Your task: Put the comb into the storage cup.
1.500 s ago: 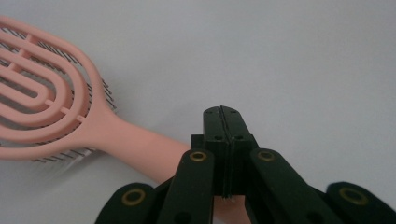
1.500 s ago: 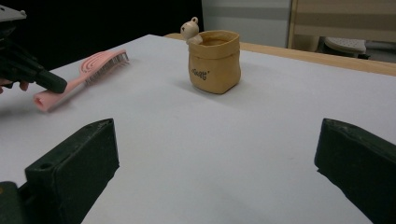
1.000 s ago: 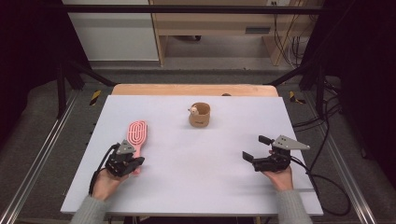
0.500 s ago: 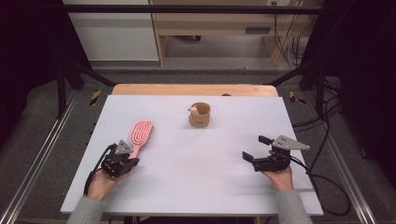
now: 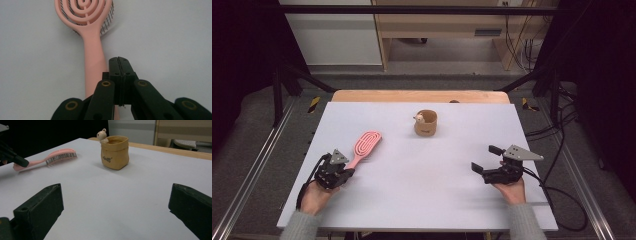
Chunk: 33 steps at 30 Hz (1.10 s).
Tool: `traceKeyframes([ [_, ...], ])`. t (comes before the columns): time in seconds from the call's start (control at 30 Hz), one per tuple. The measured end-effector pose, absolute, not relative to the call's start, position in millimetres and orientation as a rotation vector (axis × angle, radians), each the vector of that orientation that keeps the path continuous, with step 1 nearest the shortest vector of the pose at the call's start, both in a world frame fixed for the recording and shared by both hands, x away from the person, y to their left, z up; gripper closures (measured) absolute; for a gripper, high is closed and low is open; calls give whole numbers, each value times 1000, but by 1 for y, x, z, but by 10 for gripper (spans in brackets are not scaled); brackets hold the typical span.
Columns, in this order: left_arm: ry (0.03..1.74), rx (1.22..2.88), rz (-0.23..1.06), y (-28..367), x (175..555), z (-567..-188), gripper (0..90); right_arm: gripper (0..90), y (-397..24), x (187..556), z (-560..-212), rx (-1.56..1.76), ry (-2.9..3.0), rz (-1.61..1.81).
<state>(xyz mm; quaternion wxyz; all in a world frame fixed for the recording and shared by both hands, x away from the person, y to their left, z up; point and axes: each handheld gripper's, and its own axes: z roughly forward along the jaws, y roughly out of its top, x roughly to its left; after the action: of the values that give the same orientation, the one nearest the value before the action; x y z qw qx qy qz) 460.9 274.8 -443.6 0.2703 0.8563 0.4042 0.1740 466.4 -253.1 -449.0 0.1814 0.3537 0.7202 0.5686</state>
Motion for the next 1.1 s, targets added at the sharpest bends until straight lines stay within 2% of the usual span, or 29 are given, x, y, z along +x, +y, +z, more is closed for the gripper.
traceKeyframes([
  [0.37, 1041, 2176, 454, 278, 455, -428, 889, 3, -253, 467, -449, 1008, 2038, 1601],
  [0.5, 1034, 2122, 470, 281, 452, -420, 829, 3, -253, 467, -449, 1008, 2039, 1599],
  [0.6, 1041, 2091, 478, 281, 450, -417, 735, 3, -253, 467, -449, 1007, 2041, 1597],
  [0.63, 1047, 2087, 481, 282, 450, -416, 735, 3, -253, 467, -449, 1007, 2041, 1596],
  [0.67, 1055, 2077, 485, 281, 450, -416, 645, 3, -253, 467, -450, 1004, 2041, 1594],
  [0.87, 1087, 2032, 543, 282, 449, -412, 366, 3, -253, 467, -449, 1005, 2042, 1593],
  [0.93, 1097, 2024, 544, 282, 450, -412, 281, 3, -253, 467, -449, 1005, 2043, 1592],
  [0.97, 1106, 2016, 545, 283, 450, -411, 281, 3, -253, 467, -449, 1005, 2043, 1592],
  [1.0, 1115, 2006, 543, 284, 450, -410, 207, 3, -253, 467, -449, 1004, 2045, 1591],
  [1.1, 1128, 1976, 526, 287, 452, -408, 118, 3, -253, 467, -450, 1004, 2044, 1591],
])
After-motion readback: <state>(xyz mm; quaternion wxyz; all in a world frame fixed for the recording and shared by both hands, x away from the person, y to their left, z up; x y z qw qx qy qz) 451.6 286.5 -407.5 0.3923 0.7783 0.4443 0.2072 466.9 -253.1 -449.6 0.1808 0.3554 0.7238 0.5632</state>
